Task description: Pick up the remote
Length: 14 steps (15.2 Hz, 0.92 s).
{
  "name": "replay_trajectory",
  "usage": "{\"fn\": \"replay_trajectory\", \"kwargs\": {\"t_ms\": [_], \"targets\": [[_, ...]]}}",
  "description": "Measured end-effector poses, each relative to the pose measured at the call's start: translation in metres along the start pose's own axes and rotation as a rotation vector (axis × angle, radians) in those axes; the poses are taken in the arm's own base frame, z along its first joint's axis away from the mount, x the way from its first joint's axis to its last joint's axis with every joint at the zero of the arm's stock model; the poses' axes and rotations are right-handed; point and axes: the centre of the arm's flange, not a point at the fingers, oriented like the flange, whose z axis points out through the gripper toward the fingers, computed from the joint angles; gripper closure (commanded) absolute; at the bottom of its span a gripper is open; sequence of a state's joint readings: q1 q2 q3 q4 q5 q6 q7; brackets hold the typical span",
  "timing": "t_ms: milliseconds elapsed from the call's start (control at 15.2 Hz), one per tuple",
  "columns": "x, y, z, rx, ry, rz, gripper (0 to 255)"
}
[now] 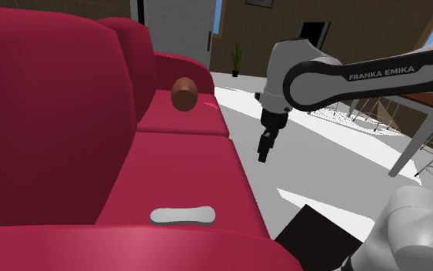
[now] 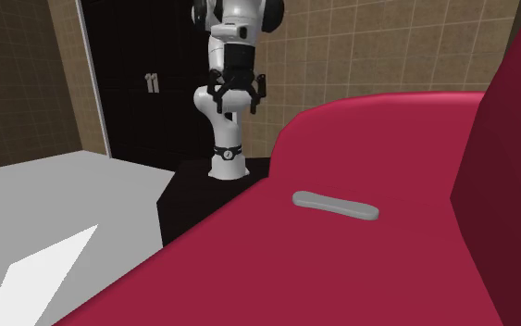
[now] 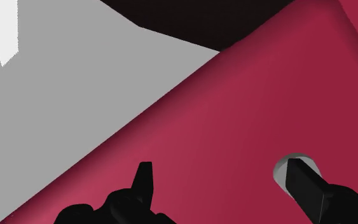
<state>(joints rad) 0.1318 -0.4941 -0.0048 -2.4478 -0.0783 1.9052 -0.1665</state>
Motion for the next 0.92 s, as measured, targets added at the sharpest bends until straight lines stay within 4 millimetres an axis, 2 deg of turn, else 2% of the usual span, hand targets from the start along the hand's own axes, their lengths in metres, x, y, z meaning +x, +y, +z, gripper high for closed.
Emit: {"fn": "replay_trajectory", "kwargs": {"t_ms": [330,924], "targets": [[0.041,-0.031,0.038,0.004,0.016,-0.12,0],[0.114,-0.102,0.094,0.011,0.045,-0.338,0]]}}
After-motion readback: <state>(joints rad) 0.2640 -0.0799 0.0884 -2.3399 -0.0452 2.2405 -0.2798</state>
